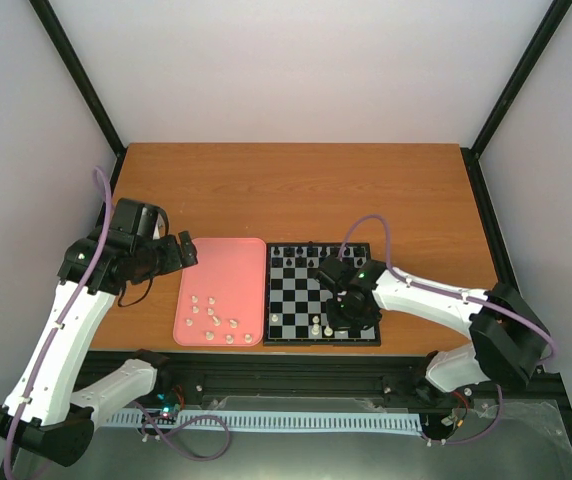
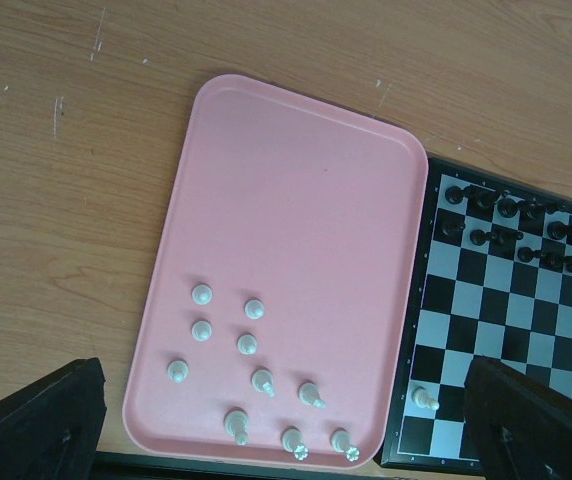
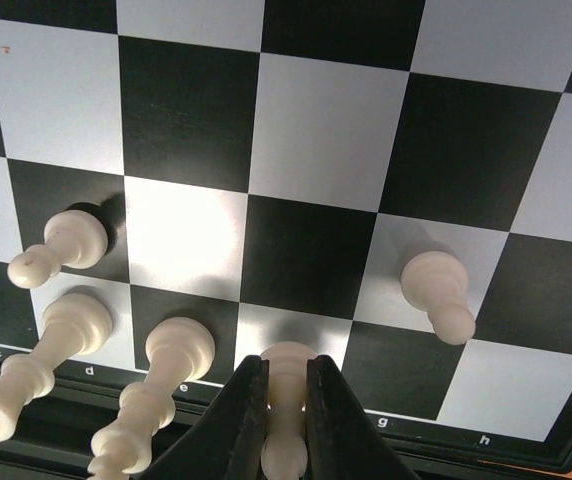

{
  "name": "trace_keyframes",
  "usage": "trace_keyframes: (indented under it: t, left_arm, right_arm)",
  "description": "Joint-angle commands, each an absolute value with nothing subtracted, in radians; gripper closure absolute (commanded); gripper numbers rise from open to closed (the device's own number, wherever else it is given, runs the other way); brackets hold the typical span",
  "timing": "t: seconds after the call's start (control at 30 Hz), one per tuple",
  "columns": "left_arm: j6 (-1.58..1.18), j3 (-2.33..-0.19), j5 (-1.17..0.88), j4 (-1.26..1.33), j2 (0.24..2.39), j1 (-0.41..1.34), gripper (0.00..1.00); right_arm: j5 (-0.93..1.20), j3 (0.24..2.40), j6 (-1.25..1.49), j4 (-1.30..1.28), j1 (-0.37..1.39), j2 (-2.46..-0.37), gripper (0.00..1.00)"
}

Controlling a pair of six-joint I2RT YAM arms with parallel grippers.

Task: Set up the chess pieces on the board
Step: Place the chess piece on the chessboard.

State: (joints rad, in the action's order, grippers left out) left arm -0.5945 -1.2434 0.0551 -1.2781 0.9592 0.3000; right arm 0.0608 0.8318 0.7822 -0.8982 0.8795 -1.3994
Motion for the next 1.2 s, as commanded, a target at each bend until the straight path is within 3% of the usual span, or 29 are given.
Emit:
trace_keyframes:
  t: [0.0,0.6,0.87,1.17]
  left_arm:
    - [-0.604,-1.243,0.049,-1.261,0.947,0.298,0.0]
    - [-0.608,-1.238,0.049,-1.253,0.955,0.298,0.0]
    - [-0.613,-1.241,0.044,-1.249,0.956,0.298,0.0]
    - [-0.614,-1.246,0.039,-1.252,0.957,0.299,0.0]
  right_arm:
    - [0.034,0.827,0.778,-0.881,0.882,-1.42,0.9]
    - [0.03,0.853,0.764,-0.894,0.883,-1.435,0.79]
    - [-0.022,0.991,0.755,-0.991,0.884,-1.383,0.65]
    - [-0.017,1.208,0.715,-0.992,0.933,-1.47,0.62]
